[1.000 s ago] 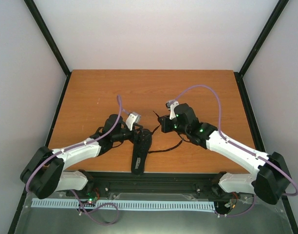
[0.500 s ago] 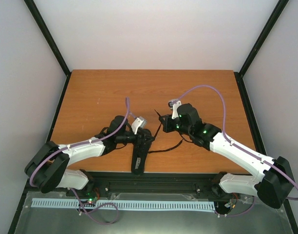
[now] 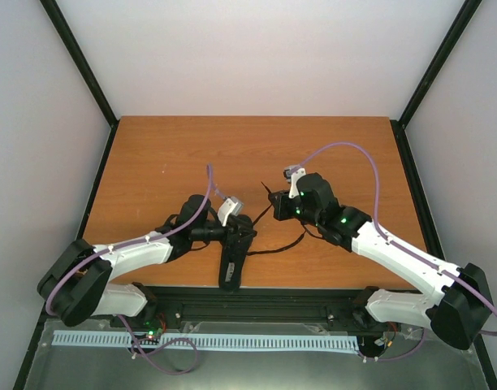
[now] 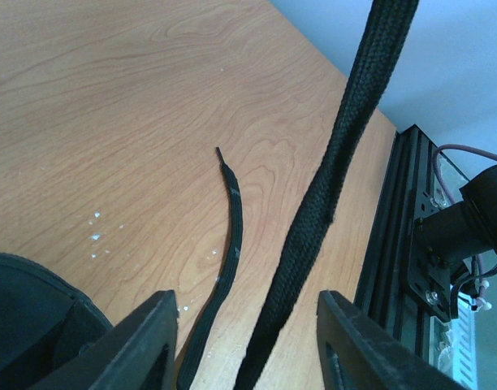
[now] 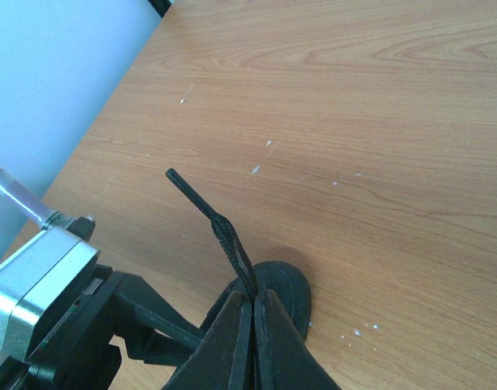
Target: Tie the shoes
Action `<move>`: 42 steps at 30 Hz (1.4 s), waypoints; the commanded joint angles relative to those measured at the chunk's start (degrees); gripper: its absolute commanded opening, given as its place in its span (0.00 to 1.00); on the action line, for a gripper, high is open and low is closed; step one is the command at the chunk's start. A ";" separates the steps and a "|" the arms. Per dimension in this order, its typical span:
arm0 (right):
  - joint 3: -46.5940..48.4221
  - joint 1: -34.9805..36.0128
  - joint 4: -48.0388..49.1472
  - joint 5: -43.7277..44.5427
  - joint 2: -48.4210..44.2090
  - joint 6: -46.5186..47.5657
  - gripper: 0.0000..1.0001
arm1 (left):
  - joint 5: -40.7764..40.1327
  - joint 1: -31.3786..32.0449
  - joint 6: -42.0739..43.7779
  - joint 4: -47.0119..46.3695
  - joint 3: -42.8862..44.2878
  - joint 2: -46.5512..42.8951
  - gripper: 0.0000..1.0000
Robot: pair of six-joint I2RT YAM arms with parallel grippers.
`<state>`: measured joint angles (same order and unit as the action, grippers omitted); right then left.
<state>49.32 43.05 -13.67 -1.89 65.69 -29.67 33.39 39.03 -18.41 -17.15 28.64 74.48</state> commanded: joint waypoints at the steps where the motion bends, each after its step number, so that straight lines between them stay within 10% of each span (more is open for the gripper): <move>1: 0.78 -0.16 1.05 0.10 -0.60 -0.89 0.03 | 0.91 0.53 -0.21 -2.88 0.10 -1.22 0.45; 13: 0.46 -0.16 2.05 -0.63 1.46 -1.29 0.03 | -0.16 0.53 -1.96 -3.35 1.27 -0.50 0.01; 20: 3.96 -0.23 -1.28 7.61 10.66 -0.75 0.20 | -10.12 0.53 -2.26 2.40 0.38 -3.80 0.01; 28: 3.51 -1.49 -5.40 12.27 15.97 -3.35 0.82 | -16.14 -0.51 -3.00 9.13 1.72 -2.99 0.01; 42: -12.21 -3.88 -13.26 13.17 7.90 -14.34 0.85 | -13.38 -1.94 -3.55 8.95 2.22 -0.95 0.01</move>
<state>38.98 39.07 -25.61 10.57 72.82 -39.66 19.51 37.60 -21.32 -7.94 28.88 73.45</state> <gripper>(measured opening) 0.865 0.027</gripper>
